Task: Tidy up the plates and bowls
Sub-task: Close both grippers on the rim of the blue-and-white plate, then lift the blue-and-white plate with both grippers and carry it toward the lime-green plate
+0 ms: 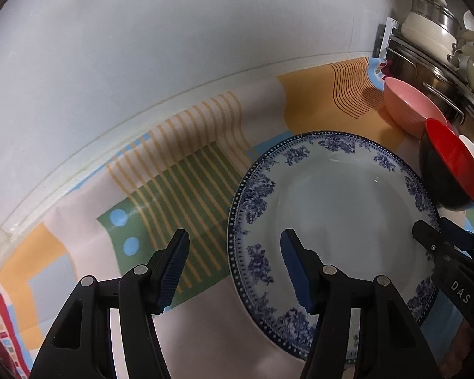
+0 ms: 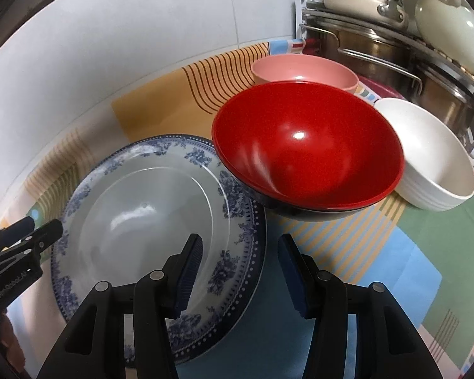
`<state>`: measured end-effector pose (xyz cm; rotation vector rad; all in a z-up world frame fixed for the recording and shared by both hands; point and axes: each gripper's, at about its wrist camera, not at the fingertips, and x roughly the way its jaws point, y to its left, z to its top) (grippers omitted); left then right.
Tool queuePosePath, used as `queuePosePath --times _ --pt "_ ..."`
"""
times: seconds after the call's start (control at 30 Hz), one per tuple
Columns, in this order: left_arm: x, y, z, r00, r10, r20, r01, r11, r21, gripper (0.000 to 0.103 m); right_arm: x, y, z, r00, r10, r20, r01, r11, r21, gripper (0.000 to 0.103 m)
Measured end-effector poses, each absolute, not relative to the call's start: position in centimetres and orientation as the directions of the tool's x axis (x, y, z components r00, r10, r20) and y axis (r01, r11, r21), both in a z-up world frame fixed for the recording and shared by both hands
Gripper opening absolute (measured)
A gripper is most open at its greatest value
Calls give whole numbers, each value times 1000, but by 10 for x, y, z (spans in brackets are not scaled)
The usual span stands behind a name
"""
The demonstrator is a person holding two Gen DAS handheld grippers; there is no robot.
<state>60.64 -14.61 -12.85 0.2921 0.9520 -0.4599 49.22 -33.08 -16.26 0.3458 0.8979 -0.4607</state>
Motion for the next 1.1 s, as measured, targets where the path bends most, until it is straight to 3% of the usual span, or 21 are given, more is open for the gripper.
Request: queuePosePath --times 0.33,0.77,1.1 --pt "617 -155 -136 459 -271 -846 511 860 2 58 501 -334 -165 539 -256 -802 518 852 76 50" --pt "619 -161 -139 460 -260 -849 517 856 18 32 506 -333 -165 542 -275 -794 499 866 40 39" --pt "614 -156 -135 467 -249 -848 499 866 21 32 505 -329 -161 546 -264 -795 474 880 34 36"
